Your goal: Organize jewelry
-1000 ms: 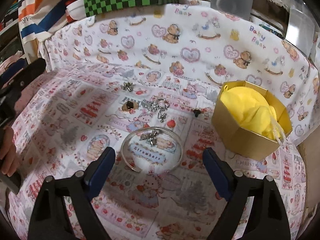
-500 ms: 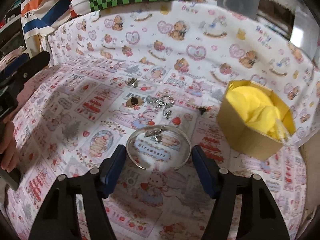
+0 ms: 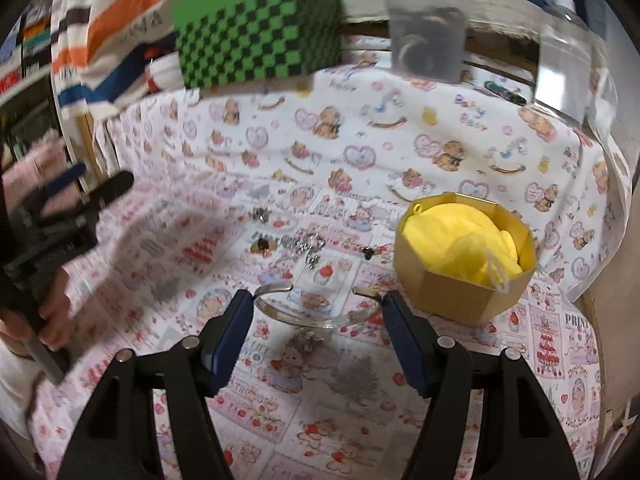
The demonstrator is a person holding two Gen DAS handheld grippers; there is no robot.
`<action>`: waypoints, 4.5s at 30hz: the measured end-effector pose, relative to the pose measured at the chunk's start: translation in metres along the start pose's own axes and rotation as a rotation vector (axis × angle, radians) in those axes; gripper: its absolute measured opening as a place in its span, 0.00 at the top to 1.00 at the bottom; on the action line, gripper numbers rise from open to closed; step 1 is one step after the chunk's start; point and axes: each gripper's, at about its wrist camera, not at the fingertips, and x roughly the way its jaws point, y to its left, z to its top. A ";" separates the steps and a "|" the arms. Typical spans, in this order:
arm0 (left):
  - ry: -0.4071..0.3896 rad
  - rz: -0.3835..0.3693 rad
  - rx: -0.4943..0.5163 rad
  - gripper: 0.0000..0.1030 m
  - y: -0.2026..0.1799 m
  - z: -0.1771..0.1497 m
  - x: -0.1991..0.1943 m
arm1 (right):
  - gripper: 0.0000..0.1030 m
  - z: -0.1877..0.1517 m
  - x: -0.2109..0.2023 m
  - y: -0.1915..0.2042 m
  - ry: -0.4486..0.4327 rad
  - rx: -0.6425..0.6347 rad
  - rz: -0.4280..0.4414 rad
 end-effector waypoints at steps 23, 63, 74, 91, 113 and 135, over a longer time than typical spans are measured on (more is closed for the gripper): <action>-0.001 -0.010 0.013 0.00 -0.005 -0.001 -0.001 | 0.35 -0.006 0.011 -0.042 0.204 0.130 0.014; 0.397 -0.305 0.084 0.39 -0.094 -0.014 0.026 | 0.37 0.015 -0.040 -0.071 -0.147 0.213 -0.032; 0.636 -0.510 -0.088 0.60 -0.156 -0.018 0.042 | 0.37 0.015 -0.042 -0.100 -0.161 0.270 -0.146; 0.650 -0.497 -0.048 0.95 -0.164 0.009 0.033 | 0.37 0.013 -0.047 -0.121 -0.180 0.359 -0.134; 0.592 -0.499 -0.036 0.84 -0.146 0.016 0.030 | 0.32 0.022 -0.003 -0.132 -0.219 0.379 0.088; 0.632 -0.537 -0.024 0.87 -0.165 0.018 0.050 | 0.26 0.011 -0.032 -0.161 -0.255 0.515 0.029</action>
